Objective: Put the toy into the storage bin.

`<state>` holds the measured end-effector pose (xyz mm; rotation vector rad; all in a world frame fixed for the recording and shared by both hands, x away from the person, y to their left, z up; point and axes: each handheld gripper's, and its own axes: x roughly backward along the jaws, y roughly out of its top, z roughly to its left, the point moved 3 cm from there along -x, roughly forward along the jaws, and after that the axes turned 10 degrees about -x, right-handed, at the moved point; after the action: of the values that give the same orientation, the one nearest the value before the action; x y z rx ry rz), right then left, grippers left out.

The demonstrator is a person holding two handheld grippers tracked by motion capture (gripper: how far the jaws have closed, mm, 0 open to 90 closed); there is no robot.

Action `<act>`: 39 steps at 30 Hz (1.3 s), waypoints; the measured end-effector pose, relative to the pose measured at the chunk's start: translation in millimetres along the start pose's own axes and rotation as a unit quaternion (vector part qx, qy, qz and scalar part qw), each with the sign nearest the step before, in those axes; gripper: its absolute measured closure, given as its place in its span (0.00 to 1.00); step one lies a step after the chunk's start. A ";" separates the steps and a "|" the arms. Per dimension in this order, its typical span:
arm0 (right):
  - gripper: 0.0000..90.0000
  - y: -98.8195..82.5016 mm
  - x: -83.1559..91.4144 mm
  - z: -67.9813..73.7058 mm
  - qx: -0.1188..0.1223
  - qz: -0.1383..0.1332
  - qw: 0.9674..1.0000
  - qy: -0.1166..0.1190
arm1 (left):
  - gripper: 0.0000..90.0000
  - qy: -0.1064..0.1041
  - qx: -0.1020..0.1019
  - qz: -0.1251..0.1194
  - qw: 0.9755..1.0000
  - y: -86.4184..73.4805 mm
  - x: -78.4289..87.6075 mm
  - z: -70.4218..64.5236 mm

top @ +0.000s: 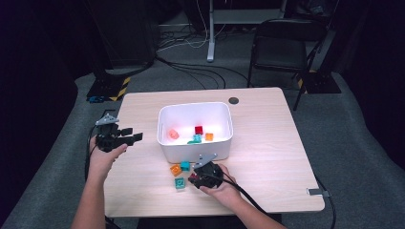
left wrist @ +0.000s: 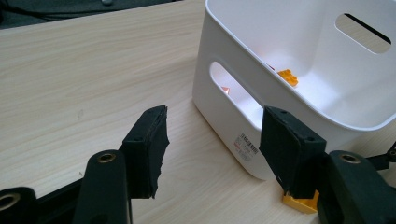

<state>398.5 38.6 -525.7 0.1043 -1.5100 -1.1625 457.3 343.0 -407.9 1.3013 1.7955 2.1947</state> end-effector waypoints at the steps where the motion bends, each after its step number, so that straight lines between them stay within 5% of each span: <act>1: 0.63 -0.6 -1.2 1.1 -0.006 0.001 1.000 0.000 | 0.46 0.000 0.000 0.000 1.000 0.0 0.0 0.0; 27: 0.65 -6.4 -9.3 -0.7 0.006 0.022 1.000 0.004 | 0.46 -0.002 -0.001 0.004 1.000 -0.2 0.3 0.3; 39: 0.65 4.0 11.8 -0.8 0.003 0.017 1.000 0.006 | 0.46 -0.002 -0.001 0.004 1.000 -0.4 0.1 0.5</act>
<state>397.3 32.7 -514.8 0.0892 -1.4999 -1.1276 457.4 343.6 -408.2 1.3145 1.7892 2.1968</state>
